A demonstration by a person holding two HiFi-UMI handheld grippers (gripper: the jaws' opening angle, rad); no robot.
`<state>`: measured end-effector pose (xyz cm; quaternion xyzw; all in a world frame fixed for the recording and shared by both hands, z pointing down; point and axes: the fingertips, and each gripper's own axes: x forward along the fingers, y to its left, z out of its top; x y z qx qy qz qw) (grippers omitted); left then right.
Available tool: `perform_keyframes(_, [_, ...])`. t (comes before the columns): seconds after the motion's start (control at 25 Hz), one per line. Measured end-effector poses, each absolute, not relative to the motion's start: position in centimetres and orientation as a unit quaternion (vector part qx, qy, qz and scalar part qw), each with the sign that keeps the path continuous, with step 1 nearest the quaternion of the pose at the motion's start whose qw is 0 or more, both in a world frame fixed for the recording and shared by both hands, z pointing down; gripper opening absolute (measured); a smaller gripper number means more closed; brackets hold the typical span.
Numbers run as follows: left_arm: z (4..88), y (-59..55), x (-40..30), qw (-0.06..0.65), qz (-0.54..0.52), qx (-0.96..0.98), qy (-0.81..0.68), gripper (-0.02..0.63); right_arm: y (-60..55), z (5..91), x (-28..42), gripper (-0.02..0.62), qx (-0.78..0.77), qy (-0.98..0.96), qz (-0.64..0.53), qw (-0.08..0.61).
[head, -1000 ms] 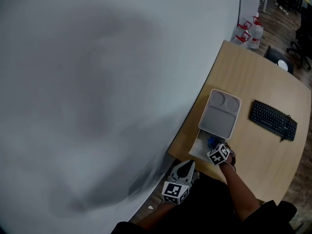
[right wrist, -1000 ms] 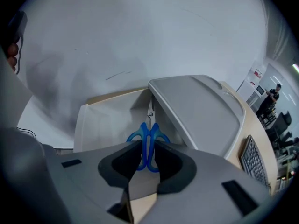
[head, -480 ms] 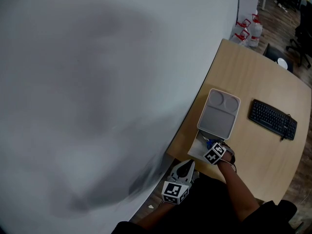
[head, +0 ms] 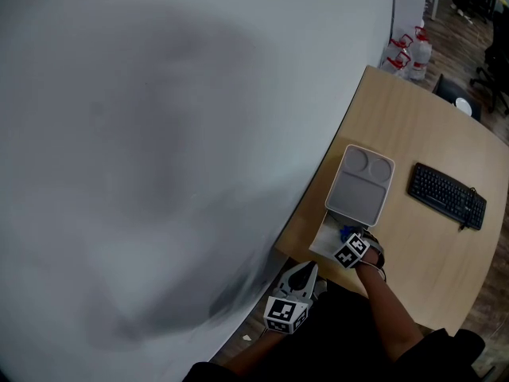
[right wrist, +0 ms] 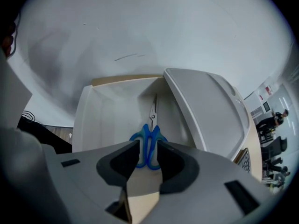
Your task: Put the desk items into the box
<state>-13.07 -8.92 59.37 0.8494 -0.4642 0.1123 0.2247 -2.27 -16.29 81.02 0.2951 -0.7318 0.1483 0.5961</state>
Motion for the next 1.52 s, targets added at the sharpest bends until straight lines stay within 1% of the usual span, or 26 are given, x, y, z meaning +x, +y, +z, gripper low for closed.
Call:
perform_keyframes(0.08, [59.3,-8.8,-13.1,0.223,0.105,0.85,-0.466,0.021,-16.3,81.0,-2.4,0.195,0.299,-0.735,0.147,0.591])
perform_keyframes(0.32, [58.7,-8.2,-12.9,0.216,0.099,0.854,-0.463,0.021,-16.5,80.4,-2.8,0.213,0.315,-0.759,0.136,0.553])
perform_keyframes(0.64, [57.8,-7.1,-13.5,0.213,0.092,0.852,-0.469,0.021,-16.2,76.8,-2.8,0.221,0.37,-0.804,0.256,0.388])
perform_keyframes(0.88, [55.9,-5.4,-13.1,0.209,0.051,0.857,-0.468,0.021,-14.1,70.9,-1.7,0.219,0.411,-0.82,0.278,0.287])
perform_keyframes(1.0, [55.3,-4.7,-12.5,0.221,0.033,0.857,-0.465,0.021,-12.5,67.6,-0.6,0.196,0.435,-0.822,0.275,0.244])
perform_keyframes(1.16, [54.3,-4.1,-11.5,0.226,0.008,0.865,-0.448,0.021,-9.5,62.5,0.6,0.114,0.462,-0.825,0.246,0.211])
perform_keyframes(1.28, [53.4,-3.2,-11.2,0.231,-0.004,0.866,-0.444,0.021,-7.0,59.6,1.4,0.075,0.48,-0.824,0.227,0.199])
perform_keyframes(1.52, [52.5,-2.3,-8.2,0.217,0.002,0.879,-0.425,0.021,-3.7,54.6,2.3,0.067,0.48,-0.837,0.224,0.135])
